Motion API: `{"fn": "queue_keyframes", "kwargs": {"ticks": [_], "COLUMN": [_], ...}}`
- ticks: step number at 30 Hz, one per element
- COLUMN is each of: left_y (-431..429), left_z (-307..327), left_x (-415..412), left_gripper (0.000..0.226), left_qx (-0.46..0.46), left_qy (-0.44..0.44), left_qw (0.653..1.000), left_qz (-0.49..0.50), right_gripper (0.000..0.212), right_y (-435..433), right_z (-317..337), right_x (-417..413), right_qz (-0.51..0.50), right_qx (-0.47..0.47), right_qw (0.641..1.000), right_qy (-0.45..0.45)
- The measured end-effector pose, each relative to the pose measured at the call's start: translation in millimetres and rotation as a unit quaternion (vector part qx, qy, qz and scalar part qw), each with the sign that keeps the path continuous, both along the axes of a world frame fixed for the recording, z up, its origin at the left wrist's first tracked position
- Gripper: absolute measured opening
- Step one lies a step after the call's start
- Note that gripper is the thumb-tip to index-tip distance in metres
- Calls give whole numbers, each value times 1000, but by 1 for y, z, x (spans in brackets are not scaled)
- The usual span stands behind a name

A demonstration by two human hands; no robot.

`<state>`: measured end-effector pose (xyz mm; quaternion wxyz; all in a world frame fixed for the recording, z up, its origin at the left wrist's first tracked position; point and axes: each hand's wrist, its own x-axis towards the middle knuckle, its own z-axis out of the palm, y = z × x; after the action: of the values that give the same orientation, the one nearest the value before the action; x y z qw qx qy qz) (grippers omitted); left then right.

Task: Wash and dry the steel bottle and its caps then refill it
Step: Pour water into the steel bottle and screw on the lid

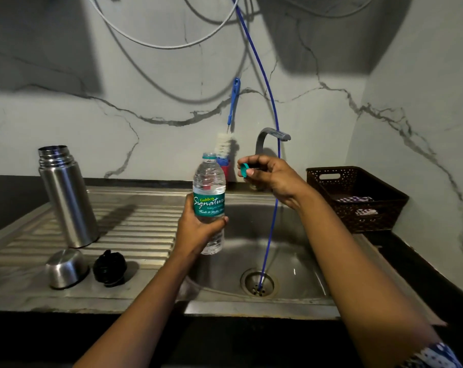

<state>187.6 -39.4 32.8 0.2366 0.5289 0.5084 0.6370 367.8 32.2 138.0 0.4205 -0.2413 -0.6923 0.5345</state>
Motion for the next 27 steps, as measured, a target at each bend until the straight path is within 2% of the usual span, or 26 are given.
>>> {"fn": "queue_keyframes", "kwargs": {"ticks": [3,7,12,16,24,27], "left_y": [-27,-66,-110,-131,-154,-156], "left_z": [8,14,16,18,8,5], "left_x": [-30,-67,-116,-141,-165,-165], "left_gripper": [74,72,91,76,81,82], "left_qx": [14,28,26,34,23,16], "left_qy": [3,-22,-14,-12,-39,-43], "left_qw": [1000,998,995,991,989,990], "left_qz": [23,47,94,127,142,136], "right_gripper": [29,34,51,55,54,43], "right_y": [-10,-36,-74,-90,-91,-85], "right_z": [-16,-45,-92,-117,-130,-119], "right_x": [-25,-71,-132,-160,-169,-162], "right_qz": [25,58,113,121,123,107], "right_qx": [-4,13,67,114,128,83], "right_qw": [999,991,958,938,934,956], "right_qy": [-25,-122,-254,-305,-311,-261]}}
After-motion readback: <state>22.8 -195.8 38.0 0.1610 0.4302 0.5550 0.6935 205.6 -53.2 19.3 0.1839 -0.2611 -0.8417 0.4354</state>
